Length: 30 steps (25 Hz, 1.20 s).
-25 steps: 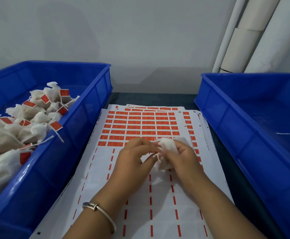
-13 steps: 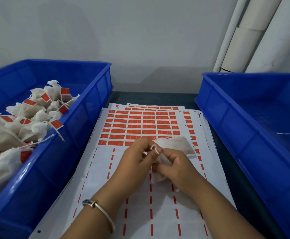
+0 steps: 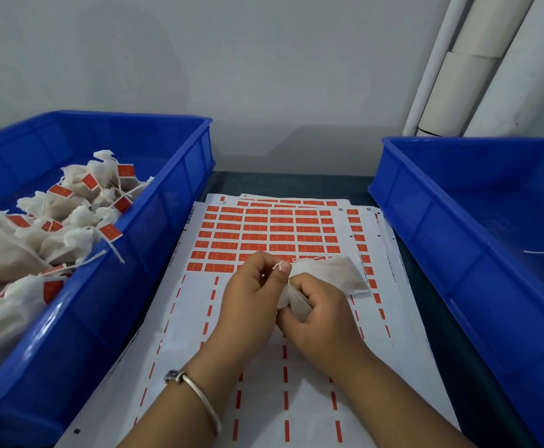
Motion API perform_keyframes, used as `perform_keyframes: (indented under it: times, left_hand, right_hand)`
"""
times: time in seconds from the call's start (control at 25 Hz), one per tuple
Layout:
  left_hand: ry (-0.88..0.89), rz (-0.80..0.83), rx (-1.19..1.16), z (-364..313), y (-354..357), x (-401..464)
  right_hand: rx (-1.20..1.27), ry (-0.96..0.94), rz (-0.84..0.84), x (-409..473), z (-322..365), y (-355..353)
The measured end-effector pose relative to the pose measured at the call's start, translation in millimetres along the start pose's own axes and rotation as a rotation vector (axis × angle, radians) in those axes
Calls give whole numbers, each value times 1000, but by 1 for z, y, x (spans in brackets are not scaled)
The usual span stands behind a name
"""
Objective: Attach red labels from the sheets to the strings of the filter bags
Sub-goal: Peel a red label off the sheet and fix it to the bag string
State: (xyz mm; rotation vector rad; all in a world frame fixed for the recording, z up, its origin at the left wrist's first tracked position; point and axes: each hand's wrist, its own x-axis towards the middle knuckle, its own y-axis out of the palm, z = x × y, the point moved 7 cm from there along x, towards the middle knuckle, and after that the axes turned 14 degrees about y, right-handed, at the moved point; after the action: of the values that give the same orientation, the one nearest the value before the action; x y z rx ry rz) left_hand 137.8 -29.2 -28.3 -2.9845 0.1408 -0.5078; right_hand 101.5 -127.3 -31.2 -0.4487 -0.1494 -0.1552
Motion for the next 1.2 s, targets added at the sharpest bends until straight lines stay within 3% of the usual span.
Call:
perform_keyframes:
  times: [0.12,0.32,0.44,0.6,0.8,0.92,1.04,1.2]
  left_hand:
    - [-91,-80,-36,8,-2,-1]
    - [-225,-161,-158,20,-3,-3]
    - [-243,-191,-182,23,-5,-4]
    - [-229,-219,-180,25,-8,-4]
    - [-214,-191,-224,26,-9,-1]
    - [-209,-37,-407,21,-3,3]
    - [-84,157,-187,12,4,2]
    - [6,124,-30,7,2,3]
  right_hand:
    - [-1,5,-112,-1,1,-8]
    - [-257,-92,-325,-5,10,-12]
    - [-322,-154,-361,-6,14,-11]
    - [-301,-122,-290,-4,12,-8]
    - [-168,134,-128,6,-8,-7]
    - [-39,240,-41,9,-15,-9]
    - [39,272,45,9,-18,-5]
    - [194,328,120,9,-22,-2]
